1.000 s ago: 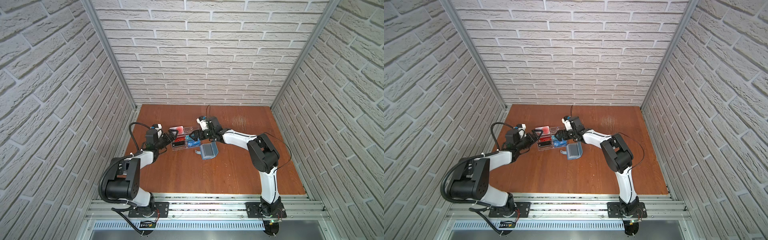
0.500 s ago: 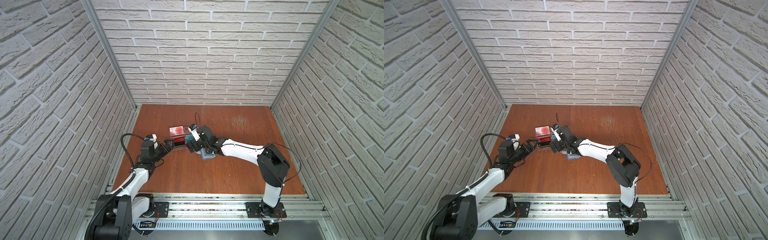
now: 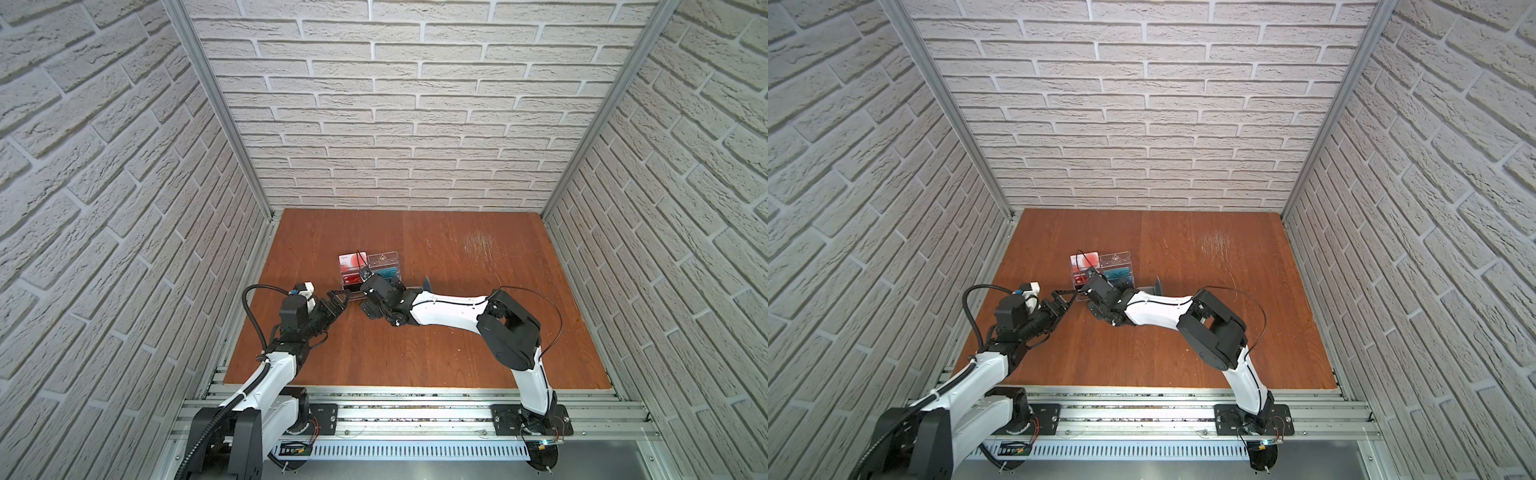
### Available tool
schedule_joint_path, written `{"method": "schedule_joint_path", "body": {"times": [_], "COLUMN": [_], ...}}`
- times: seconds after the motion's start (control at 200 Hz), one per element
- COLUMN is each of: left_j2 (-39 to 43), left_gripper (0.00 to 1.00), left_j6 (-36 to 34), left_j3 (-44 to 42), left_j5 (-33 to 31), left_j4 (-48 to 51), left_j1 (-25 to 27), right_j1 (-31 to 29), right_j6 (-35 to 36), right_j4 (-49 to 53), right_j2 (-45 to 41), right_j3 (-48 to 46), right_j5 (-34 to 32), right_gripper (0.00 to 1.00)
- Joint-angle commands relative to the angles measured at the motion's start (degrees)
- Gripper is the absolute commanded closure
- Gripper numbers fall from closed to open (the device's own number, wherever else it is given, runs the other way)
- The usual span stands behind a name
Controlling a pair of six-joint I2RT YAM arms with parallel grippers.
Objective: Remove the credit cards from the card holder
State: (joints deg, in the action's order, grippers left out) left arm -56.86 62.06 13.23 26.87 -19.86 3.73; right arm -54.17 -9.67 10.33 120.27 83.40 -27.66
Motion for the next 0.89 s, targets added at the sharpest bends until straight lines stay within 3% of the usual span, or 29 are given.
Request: {"method": "schedule_joint_path", "body": {"times": [0.0,0.215,0.89], "left_j2": [-0.56,-0.31,1.42], "left_gripper": [0.02,0.02,0.02], "left_j6": [1.88,1.75,0.16], "left_j3": [-1.05,-2.02,-3.81], "left_j5": [2.26,3.75,6.13], "left_j4": [-5.94,-6.07,-4.31], "left_j1": [-0.98,-2.2,-4.36], "right_j1": [-0.48,-0.67,-0.72], "right_j6": [-3.36,-4.56,-6.75], "right_j4": [0.08,-4.25,-0.09], "right_j2": [0.43,0.97,8.32], "right_j3": [1.88,1.89,13.27], "right_j5": [-5.72,-8.77,-12.92], "right_gripper": [0.0,0.0,0.0]}}
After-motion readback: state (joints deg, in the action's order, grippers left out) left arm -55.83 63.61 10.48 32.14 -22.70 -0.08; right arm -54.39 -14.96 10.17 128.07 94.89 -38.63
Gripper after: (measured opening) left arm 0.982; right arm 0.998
